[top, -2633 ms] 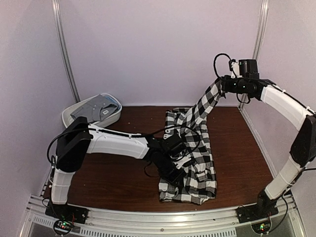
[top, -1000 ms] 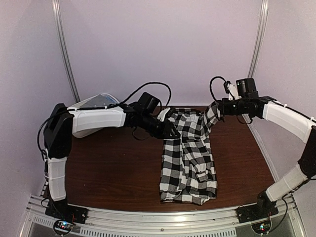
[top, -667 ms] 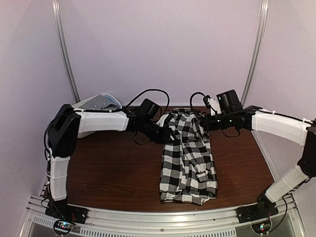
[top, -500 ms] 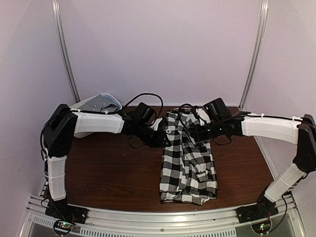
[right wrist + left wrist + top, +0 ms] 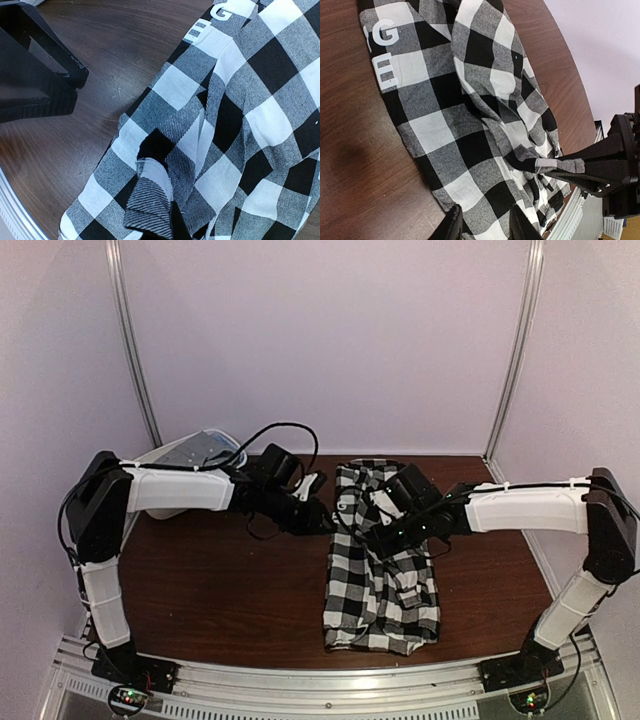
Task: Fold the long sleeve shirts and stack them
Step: Fold the sleeve of the rectangle-folded shirt.
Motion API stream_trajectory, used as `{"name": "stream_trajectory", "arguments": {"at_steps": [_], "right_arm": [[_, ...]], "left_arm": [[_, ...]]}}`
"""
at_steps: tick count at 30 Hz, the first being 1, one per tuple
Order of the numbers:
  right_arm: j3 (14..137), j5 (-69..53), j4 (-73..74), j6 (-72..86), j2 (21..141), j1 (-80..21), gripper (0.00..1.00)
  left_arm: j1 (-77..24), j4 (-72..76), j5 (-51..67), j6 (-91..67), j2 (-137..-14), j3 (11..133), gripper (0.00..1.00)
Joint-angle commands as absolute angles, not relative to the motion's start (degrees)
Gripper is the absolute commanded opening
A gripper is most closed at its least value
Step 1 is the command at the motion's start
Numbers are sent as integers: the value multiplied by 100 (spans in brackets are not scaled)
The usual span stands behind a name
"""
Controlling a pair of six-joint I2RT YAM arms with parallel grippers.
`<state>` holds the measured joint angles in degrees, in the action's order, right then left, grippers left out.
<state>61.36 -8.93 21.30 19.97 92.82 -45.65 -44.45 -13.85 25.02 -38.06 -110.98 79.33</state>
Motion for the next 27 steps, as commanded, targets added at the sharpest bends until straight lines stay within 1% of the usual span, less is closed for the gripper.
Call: {"name": "stream_trajectory", "arguments": {"at_steps": [1,17,24,26,27], "right_arm": [[6233,-743,2320,2139,9355,-4718,3],[6601,-578,2782,2418,9679,-5312,4],[6636,-709,2551,2523,9829,-5470,10],[6642,-872,2434,2535,9790,-5474,15],[6638,-940,2397,2539,9754,-5475,20]], "left_arm": [[-4419,-1166,2447,-3771,-10938,7884,33],[-4416,-1145,2434,-3735,-10798,7704,33],[-4421,-1134,2428,-3744,-10792,7673,33],[-4421,-1134,2448,-3743,-10793,7658,33],[-4417,-1127,2455,-3751,-10780,7643,33]]}}
